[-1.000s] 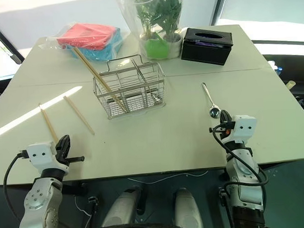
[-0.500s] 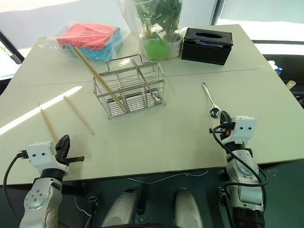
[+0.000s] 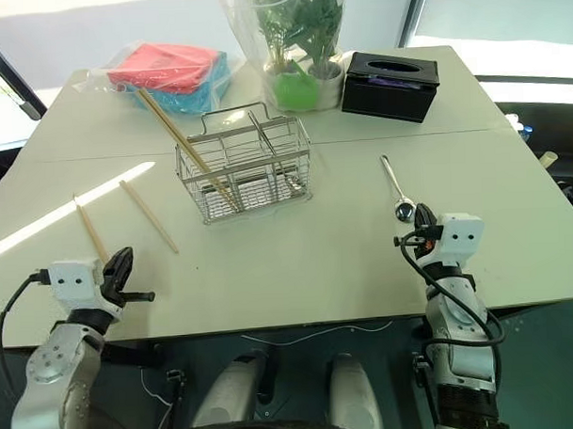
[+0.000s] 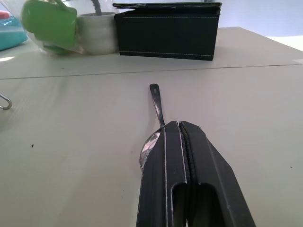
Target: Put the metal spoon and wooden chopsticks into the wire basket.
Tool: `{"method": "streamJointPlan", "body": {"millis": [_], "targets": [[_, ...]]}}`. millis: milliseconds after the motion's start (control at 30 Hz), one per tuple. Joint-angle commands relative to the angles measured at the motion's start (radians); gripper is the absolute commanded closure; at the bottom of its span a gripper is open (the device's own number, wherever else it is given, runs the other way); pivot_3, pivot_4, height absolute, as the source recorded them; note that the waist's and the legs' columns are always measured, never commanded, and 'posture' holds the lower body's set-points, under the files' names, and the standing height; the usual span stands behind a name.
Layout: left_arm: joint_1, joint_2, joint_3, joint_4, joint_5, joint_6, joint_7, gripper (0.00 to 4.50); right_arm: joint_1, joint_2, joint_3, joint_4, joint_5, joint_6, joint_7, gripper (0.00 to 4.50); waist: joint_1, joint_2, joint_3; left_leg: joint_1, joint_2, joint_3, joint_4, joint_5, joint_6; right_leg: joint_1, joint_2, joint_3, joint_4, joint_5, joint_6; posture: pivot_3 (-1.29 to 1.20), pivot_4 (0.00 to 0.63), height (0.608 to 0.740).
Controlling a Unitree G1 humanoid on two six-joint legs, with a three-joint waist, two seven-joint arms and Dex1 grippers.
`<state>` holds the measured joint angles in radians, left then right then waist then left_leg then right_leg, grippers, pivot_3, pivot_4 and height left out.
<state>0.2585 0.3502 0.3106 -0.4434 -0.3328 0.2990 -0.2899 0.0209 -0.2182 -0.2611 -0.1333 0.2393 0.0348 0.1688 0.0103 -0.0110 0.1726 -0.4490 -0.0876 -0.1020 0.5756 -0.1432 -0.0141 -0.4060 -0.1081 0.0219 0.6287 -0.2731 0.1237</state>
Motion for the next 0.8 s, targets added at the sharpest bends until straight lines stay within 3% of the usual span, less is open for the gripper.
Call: {"method": "streamJointPlan", "body": {"millis": [33, 200, 367, 500, 733, 800], "targets": [[-0.088, 0.182, 0.107, -0.089, -0.217, 0.158, -0.162, 4.44, -0.031, -0.028, -0.019, -0.008, 0.003, -0.006, 0.011, 4.5, -0.001, 0.001, 0.001, 0.0, 0.0, 0.0, 0.0, 0.0, 0.0, 0.0, 0.0, 0.0, 0.0, 0.0, 0.0, 0.0, 0.15, 0.74], [-0.216, 0.459, 0.195, -0.069, -0.539, 0.402, -0.391, 4.44, -0.081, -0.058, -0.013, 0.016, -0.012, 0.029, 0.005, 4.5, -0.006, 0.006, 0.002, 0.002, 0.0, 0.0, -0.001, 0.0, 0.0, -0.003, 0.001, 0.0, 0.0, 0.0, 0.0, 0.0, 0.15, 0.74], [-0.34, 0.647, 0.17, 0.03, -0.646, 0.496, -0.597, 4.44, -0.162, -0.088, -0.011, 0.014, -0.011, 0.174, -0.022, 4.5, -0.022, 0.01, 0.005, 0.004, 0.0, 0.0, -0.001, 0.0, 0.0, -0.003, 0.003, 0.0, 0.001, -0.002, -0.002, 0.0, 0.15, 0.74], [-0.45, 0.701, 0.093, 0.086, -0.664, 0.53, -0.698, 4.44, -0.246, -0.136, 0.004, -0.019, -0.011, 0.365, -0.033, 4.5, -0.025, 0.011, 0.006, 0.005, 0.0, 0.0, -0.001, 0.0, 0.0, -0.002, 0.004, 0.001, 0.002, -0.002, -0.002, 0.0, 0.15, 0.74], [-0.536, 0.659, -0.01, 0.108, -0.629, 0.521, -0.711, 4.44, -0.355, -0.227, 0.04, -0.087, 0.013, 0.684, 0.01, 4.5, -0.024, 0.011, 0.007, 0.003, 0.0, 0.0, -0.001, 0.001, 0.0, -0.001, 0.003, 0.001, 0.002, -0.002, -0.002, 0.0, 0.15, 0.74], [-0.539, 0.637, -0.027, 0.104, -0.619, 0.514, -0.703, 4.5, -0.392, -0.248, 0.045, -0.089, 0.028, 0.756, 0.031, 3.98, -0.023, 0.011, 0.007, 0.003, 0.0, 0.0, -0.001, 0.001, 0.0, -0.001, 0.002, 0.001, 0.002, -0.002, -0.002, 0.0, 0.15, 0.74]]}}
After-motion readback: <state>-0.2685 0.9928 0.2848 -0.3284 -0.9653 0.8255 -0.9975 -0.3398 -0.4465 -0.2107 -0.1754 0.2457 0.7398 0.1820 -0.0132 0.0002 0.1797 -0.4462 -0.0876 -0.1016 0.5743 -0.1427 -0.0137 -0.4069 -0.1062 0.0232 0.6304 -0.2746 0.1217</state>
